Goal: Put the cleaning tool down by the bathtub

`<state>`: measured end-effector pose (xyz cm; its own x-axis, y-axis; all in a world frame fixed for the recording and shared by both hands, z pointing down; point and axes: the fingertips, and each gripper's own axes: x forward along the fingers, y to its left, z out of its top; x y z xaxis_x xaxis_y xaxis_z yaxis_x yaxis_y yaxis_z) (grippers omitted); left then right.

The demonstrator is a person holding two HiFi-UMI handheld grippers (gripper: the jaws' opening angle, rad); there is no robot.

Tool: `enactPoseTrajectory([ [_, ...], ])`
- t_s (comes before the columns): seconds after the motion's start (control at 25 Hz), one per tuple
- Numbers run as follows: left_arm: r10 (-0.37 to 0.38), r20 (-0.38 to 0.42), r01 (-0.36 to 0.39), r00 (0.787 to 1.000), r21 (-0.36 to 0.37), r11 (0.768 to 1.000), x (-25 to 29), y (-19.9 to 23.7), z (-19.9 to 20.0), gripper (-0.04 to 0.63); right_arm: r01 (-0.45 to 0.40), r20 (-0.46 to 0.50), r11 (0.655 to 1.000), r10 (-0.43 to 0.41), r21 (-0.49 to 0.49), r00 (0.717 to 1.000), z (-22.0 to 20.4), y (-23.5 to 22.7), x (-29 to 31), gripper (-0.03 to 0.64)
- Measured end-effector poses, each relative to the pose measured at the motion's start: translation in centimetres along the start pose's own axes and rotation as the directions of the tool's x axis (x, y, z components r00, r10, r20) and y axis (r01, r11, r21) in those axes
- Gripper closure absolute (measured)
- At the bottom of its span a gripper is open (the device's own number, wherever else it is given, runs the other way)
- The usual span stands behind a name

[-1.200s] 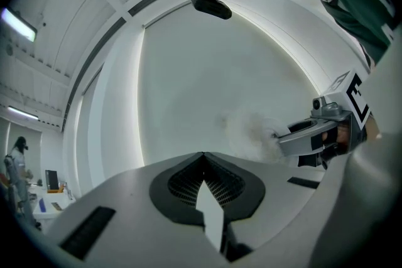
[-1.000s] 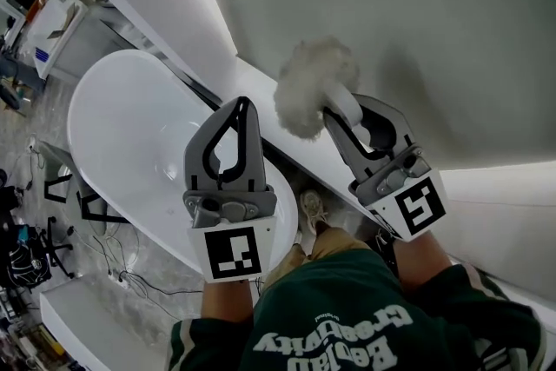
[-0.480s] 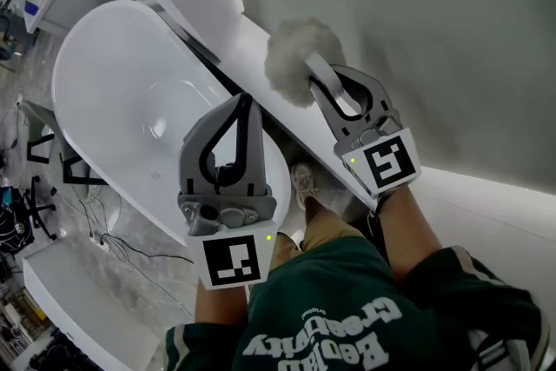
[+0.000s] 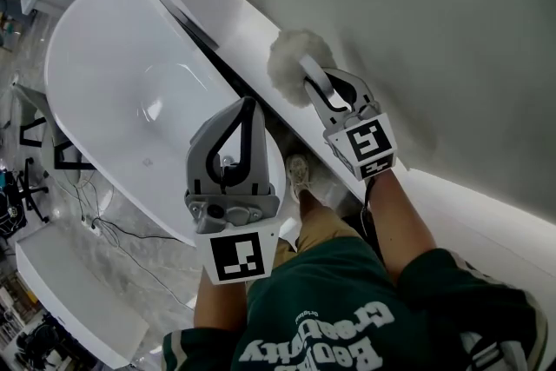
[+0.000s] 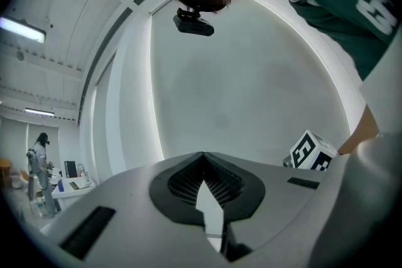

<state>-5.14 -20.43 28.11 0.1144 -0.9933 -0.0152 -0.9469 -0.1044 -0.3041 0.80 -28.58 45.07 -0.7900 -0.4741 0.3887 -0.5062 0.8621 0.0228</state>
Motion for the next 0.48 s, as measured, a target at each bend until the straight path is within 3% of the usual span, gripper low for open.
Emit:
enactPoseTrajectory([
  [0.48,0.022,-0.067,-0.022,0.997,0.001,1.0,0.3,-0.9,-5.2,0.588,-0.061,-0.165,0.997,0.069,0.054,0.984,-10.5,0.4,6.2,0.525],
])
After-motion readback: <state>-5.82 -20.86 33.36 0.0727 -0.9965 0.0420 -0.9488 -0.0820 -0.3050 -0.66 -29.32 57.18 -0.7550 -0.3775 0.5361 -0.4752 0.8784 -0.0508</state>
